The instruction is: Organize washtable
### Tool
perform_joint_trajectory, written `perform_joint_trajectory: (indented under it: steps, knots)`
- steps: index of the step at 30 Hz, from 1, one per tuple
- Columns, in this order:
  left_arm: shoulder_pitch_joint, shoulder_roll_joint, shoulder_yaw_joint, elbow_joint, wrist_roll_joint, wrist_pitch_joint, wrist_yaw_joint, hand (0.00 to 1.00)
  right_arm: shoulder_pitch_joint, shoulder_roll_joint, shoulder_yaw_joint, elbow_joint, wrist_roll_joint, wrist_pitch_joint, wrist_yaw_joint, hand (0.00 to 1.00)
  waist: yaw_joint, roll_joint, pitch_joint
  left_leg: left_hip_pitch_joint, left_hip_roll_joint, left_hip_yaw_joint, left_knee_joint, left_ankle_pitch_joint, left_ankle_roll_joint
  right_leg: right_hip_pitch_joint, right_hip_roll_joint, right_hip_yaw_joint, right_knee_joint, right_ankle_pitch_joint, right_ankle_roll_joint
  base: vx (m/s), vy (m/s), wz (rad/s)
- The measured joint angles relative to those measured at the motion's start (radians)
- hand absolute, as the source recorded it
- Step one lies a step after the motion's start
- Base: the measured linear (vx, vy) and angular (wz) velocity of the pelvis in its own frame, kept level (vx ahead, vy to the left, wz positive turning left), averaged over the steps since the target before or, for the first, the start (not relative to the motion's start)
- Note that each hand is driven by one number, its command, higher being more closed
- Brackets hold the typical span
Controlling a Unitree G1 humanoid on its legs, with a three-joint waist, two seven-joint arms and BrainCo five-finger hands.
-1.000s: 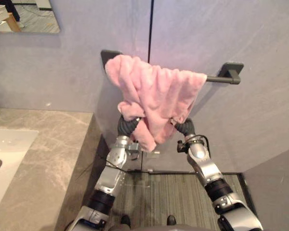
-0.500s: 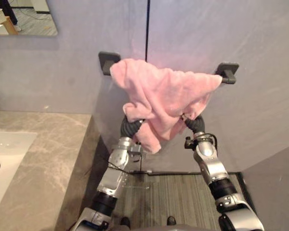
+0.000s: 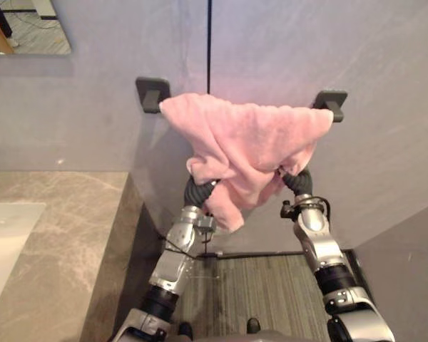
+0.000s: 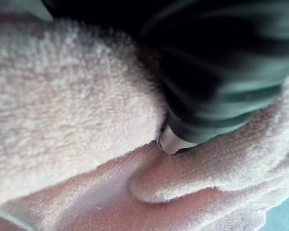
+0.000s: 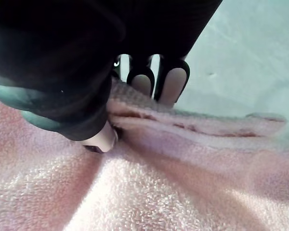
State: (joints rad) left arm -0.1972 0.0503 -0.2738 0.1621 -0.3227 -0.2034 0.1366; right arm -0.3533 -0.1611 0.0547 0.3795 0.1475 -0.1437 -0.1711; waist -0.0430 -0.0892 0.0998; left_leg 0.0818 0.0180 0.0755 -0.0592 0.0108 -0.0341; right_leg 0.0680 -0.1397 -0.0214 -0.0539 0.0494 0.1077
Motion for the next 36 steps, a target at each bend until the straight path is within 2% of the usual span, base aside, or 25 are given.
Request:
perform_joint_trajectory:
  steps: [2,3,14,20,27,36]
  knots:
    - [0.000,0.000,0.001,0.001,0.000,0.000,0.002,1.00,0.000,-0.009,-0.009,0.003,0.000,0.000,0.000,0.00,0.000,0.003,0.000,0.000,0.000,0.001,-0.002,0.000,0.000,-0.002,0.000,0.001,0.001,0.000,0.000,-0.04,-0.025,-0.01]
    - [0.000,0.000,0.001,0.001,0.000,0.000,0.006,0.00,0.000,-0.015,-0.010,0.008,0.000,0.000,-0.001,0.00,-0.001,0.005,0.000,0.000,0.000,0.001,-0.003,0.000,0.000,-0.002,0.000,0.001,0.002,0.000,0.000,-0.04,-0.024,0.00]
    - [0.044,-0.016,0.054,0.032,-0.001,0.000,0.058,0.00,0.070,-0.014,-0.057,0.030,-0.004,0.018,-0.021,0.00,-0.002,0.027,-0.004,0.001,0.000,0.001,-0.004,0.000,0.000,-0.003,0.000,0.000,0.003,0.000,0.000,-0.02,-0.011,0.00]
    - [0.123,-0.018,0.087,0.032,-0.019,0.000,0.061,0.00,0.177,0.046,-0.107,0.020,-0.005,0.019,-0.046,0.00,-0.002,0.038,-0.010,0.001,0.001,0.001,-0.002,0.000,0.000,-0.002,0.000,0.000,0.003,-0.001,0.001,0.00,0.000,0.00]
    - [0.220,-0.033,0.143,0.008,-0.020,0.001,0.061,0.00,0.292,0.109,-0.180,-0.087,-0.043,0.022,-0.071,0.00,-0.001,0.040,-0.011,0.004,0.002,0.002,0.000,0.000,0.000,0.001,-0.001,0.000,0.003,-0.001,0.001,0.00,0.000,0.00]
    - [0.334,-0.042,0.488,-0.228,-0.041,-0.010,0.117,0.00,0.349,0.121,-0.443,-0.426,-0.122,0.013,-0.181,0.00,0.002,0.042,-0.026,0.041,-0.002,0.010,-0.033,0.006,-0.003,0.020,0.000,0.000,0.000,-0.007,0.004,0.00,-0.002,-0.01]
